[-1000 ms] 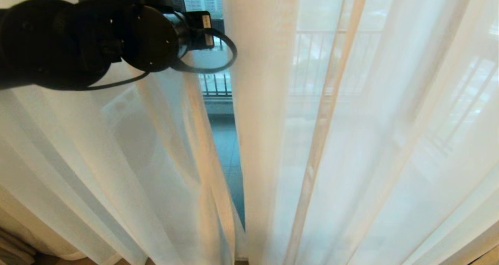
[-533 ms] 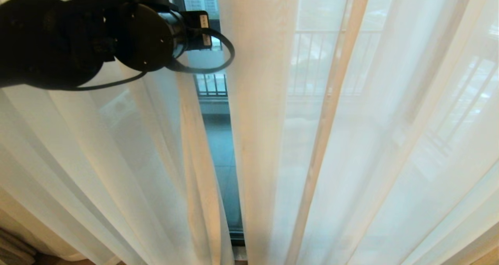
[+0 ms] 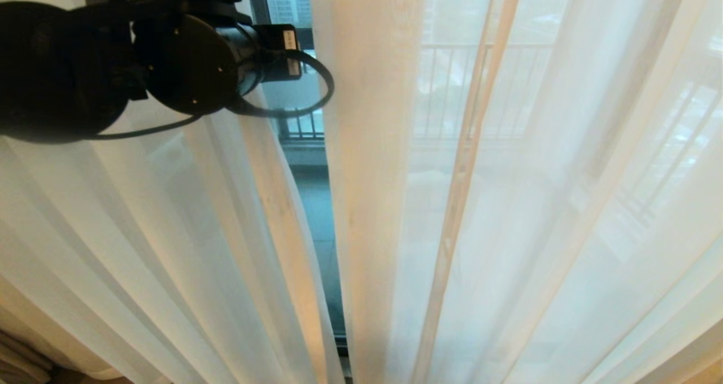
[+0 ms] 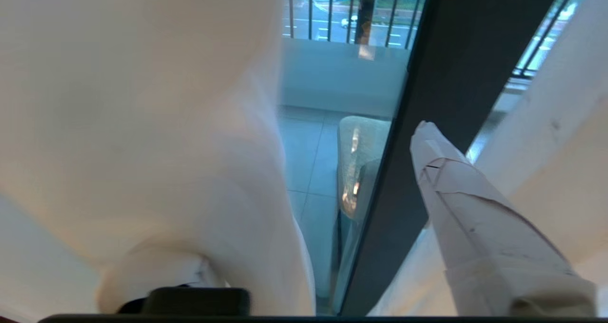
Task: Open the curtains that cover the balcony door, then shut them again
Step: Pull the outer curtains open on both sides
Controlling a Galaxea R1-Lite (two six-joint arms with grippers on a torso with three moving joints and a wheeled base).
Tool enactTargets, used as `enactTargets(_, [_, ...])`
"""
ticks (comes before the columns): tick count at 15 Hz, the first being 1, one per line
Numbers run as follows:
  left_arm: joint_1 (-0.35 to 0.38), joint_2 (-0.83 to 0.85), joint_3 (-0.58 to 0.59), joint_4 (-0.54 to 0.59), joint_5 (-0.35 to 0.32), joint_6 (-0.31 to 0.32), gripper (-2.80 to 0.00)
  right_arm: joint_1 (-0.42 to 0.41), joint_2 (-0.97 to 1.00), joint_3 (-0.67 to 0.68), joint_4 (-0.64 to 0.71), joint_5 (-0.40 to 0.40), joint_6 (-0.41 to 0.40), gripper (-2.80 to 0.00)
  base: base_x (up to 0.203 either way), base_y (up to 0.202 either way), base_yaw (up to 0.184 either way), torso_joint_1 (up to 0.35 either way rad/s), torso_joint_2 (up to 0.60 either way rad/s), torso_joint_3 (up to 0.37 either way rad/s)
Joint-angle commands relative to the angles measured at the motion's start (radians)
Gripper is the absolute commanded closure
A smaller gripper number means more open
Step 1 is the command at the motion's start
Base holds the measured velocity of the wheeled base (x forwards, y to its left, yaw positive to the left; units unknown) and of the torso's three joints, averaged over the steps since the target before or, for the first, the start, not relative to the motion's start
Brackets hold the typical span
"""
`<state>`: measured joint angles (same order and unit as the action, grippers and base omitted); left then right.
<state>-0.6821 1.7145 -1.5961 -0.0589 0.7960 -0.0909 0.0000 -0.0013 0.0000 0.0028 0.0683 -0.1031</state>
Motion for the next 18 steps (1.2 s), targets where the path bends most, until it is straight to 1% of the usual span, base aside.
enactTargets(1, [-0.021, -0.046, 0.032, -0.001, 0.005, -0.001, -2.80, 0.000, 0.001, 0.000, 0.000, 0.001, -0.001, 0.00, 0.000, 0.000, 0.000, 0.000, 0.00, 0.000])
enactTargets(4, [-0.101, -0.124, 0.090, 0.001, 0.010, -0.001, -2.80, 0.000, 0.001, 0.000, 0.000, 0.001, -0.001, 0.00, 0.000, 0.000, 0.000, 0.000, 0.00, 0.000])
enactTargets(8, [-0.215, -0.264, 0.229, 0.004, 0.014, 0.000, -2.80, 0.000, 0.001, 0.000, 0.000, 0.001, -0.001, 0.00, 0.000, 0.000, 0.000, 0.000, 0.00, 0.000])
enactTargets(11, [-0.247, -0.397, 0.332, 0.057, 0.012, -0.003, -2.80, 0.000, 0.001, 0.000, 0.000, 0.001, -0.001, 0.00, 0.000, 0.000, 0.000, 0.000, 0.00, 0.000])
enactTargets(14, [-0.243, -0.516, 0.441, 0.074, 0.009, -0.002, -2.80, 0.000, 0.001, 0.000, 0.000, 0.001, -0.001, 0.00, 0.000, 0.000, 0.000, 0.000, 0.00, 0.000])
enactTargets(16, [-0.190, -0.600, 0.509, 0.075, -0.016, -0.002, -2.80, 0.000, 0.001, 0.000, 0.000, -0.001, -0.001, 0.00, 0.000, 0.000, 0.000, 0.000, 0.00, 0.000])
enactTargets(17, [-0.141, -0.646, 0.548, 0.072, -0.062, -0.002, -2.80, 0.000, 0.001, 0.000, 0.000, 0.001, -0.001, 0.00, 0.000, 0.000, 0.000, 0.000, 0.00, 0.000])
enactTargets(18, [-0.094, -0.695, 0.588, 0.064, -0.129, 0.002, -2.80, 0.000, 0.001, 0.000, 0.000, 0.001, -0.001, 0.00, 0.000, 0.000, 0.000, 0.000, 0.00, 0.000])
